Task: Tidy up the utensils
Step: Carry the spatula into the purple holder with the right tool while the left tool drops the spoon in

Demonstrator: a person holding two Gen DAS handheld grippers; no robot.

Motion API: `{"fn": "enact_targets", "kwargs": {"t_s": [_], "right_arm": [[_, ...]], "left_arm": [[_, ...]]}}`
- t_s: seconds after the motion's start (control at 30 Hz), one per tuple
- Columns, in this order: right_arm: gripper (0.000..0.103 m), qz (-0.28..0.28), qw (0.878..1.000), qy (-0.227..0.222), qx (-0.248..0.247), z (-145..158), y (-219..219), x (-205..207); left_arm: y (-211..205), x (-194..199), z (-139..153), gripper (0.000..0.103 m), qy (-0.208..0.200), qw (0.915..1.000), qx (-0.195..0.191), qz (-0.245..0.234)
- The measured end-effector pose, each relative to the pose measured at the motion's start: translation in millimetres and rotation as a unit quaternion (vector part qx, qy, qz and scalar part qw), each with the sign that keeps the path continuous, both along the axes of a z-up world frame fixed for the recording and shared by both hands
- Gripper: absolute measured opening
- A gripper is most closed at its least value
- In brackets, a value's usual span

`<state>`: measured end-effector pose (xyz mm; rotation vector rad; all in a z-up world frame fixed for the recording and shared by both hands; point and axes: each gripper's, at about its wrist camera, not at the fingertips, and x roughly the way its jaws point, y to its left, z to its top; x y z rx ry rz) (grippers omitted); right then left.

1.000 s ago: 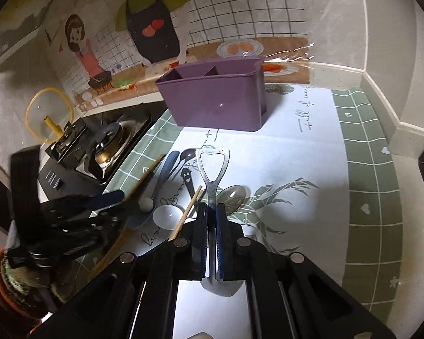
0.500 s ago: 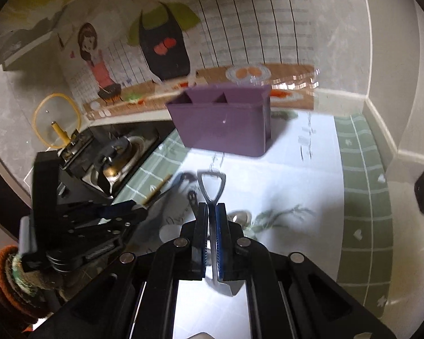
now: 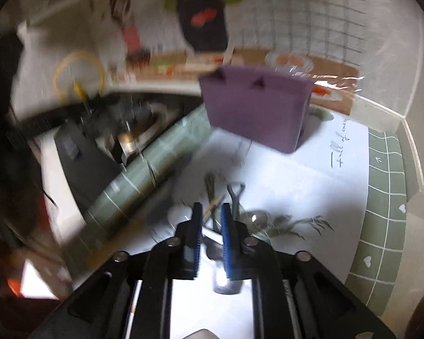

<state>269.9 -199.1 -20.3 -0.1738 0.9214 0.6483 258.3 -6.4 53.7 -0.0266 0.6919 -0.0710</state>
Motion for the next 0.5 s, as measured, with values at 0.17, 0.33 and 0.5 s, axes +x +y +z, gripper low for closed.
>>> {"fn": "enact_targets", "kwargs": {"t_s": [0.17, 0.33, 0.5], "right_arm": [[0.016, 0.028, 0.999, 0.009, -0.040, -26.9, 19.2, 15.6], [0.016, -0.001, 0.996, 0.027, -0.080, -56.2, 33.1, 43.1], [0.016, -0.005, 0.996, 0.056, -0.075, -69.9, 31.2, 51.5]], "left_arm": [[10.5, -6.3, -0.3, 0.022, 0.002, 0.9998, -0.018, 0.005], [27.9, -10.8, 0.3, 0.022, 0.015, 0.9982, -0.058, 0.004], [37.9, -14.4, 2.1, 0.022, 0.014, 0.9970, -0.075, 0.008]]}}
